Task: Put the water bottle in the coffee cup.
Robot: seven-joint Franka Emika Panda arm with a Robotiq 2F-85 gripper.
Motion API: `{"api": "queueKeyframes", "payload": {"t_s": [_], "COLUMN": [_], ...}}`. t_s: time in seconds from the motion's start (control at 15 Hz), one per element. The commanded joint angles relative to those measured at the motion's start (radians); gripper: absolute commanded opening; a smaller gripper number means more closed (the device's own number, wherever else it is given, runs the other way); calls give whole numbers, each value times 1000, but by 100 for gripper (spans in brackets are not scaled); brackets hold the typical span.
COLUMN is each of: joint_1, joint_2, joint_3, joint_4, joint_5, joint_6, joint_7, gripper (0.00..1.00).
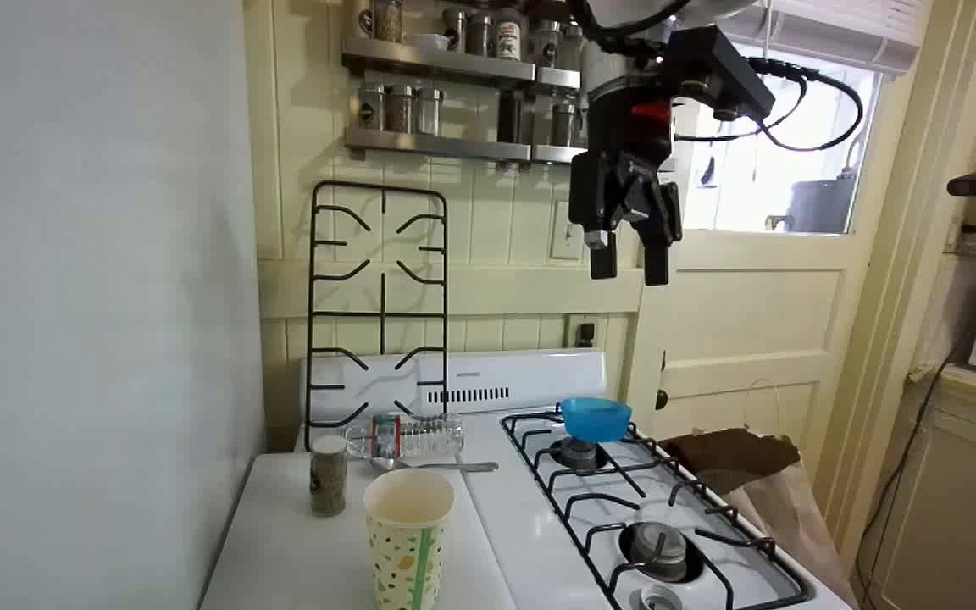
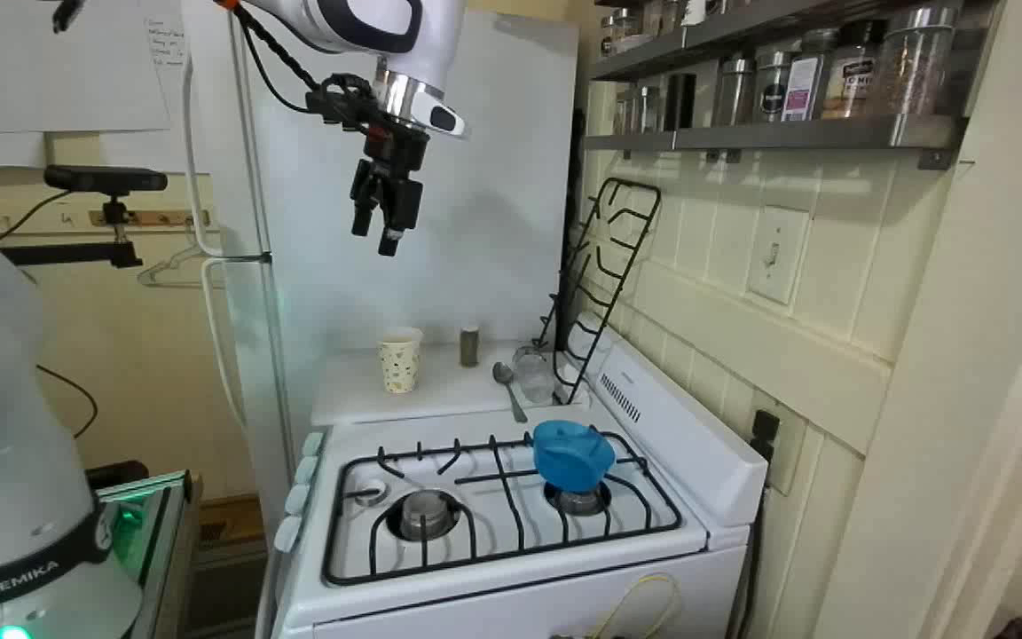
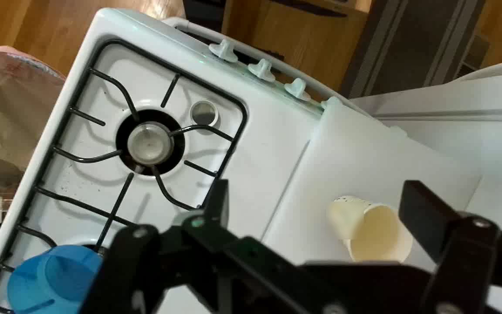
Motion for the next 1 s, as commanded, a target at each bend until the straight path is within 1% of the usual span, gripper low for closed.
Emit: {"api": "queueKeyframes", "payload": {"t_s": [0.0, 0.73, 0.8, 0.93], "joint_1": [-12, -12, -13, -19], "joint_2": [1, 1, 23, 57], "joint_3": [10, 10, 20, 18], "joint_4": [2, 2, 27, 66], "joint_5": [3, 3, -62, -158], "joint_6": [-3, -3, -8, -22], "joint_7": [-3, -3, -26, -85], "gripper": [100, 100, 100, 100]}}
